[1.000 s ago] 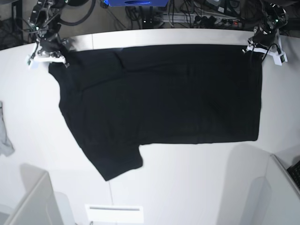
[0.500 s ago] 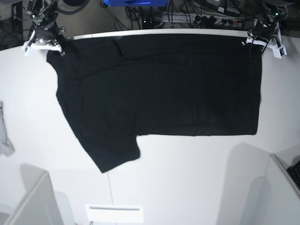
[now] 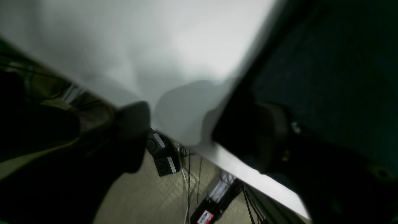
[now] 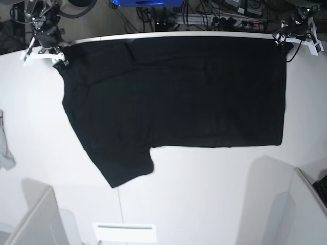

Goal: Fold the T-shirt properly
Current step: 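Release and move both grippers to the shirt's hem corners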

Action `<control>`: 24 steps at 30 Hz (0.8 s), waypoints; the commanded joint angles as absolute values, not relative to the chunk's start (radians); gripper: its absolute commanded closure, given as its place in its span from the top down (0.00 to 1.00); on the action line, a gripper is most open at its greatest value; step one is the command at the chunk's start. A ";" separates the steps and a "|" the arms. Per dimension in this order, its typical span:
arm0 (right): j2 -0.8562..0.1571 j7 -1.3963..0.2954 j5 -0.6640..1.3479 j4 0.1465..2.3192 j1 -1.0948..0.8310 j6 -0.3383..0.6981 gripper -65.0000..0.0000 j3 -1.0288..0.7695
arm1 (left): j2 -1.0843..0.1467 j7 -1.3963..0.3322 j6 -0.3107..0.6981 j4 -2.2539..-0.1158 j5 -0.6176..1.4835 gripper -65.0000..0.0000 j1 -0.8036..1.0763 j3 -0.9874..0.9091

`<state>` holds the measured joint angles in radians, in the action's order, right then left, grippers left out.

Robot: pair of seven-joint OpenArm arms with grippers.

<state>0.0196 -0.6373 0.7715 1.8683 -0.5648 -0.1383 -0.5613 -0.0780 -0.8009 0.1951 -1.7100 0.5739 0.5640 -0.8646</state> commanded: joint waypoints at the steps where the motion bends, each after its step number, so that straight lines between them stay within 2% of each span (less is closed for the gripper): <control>1: 0.012 -0.621 0.774 1.888 -0.565 -0.134 0.50 -0.591 | -0.093 -0.785 0.200 -1.733 0.582 0.79 0.555 -0.875; 5: 0.002 -0.621 0.750 1.888 -0.513 -0.134 0.50 -0.651 | -0.096 -0.788 0.200 -1.782 0.579 0.78 0.509 -0.905; 10: -0.036 -0.627 0.588 1.871 -0.390 -0.124 0.50 -0.661 | -0.122 -0.789 0.200 -1.801 0.575 0.76 0.407 -0.914; 14: -0.041 -0.628 0.521 1.821 -0.292 -0.036 0.51 -0.657 | -0.174 -0.829 0.200 -1.781 0.575 0.63 0.338 -0.877; 17: -0.085 -0.630 0.446 1.733 -0.200 0.041 0.50 -0.596 | -0.223 -0.848 0.199 -1.745 0.575 0.47 0.280 -0.832; 21: -0.111 -0.624 0.364 1.644 -0.101 0.048 0.50 -0.513 | -0.289 -0.848 0.196 -1.676 0.575 0.28 0.203 -0.786; 24: -0.136 -0.624 0.355 1.586 -0.021 0.050 0.50 -0.469 | -0.329 -0.846 0.196 -1.593 0.575 0.22 0.136 -0.759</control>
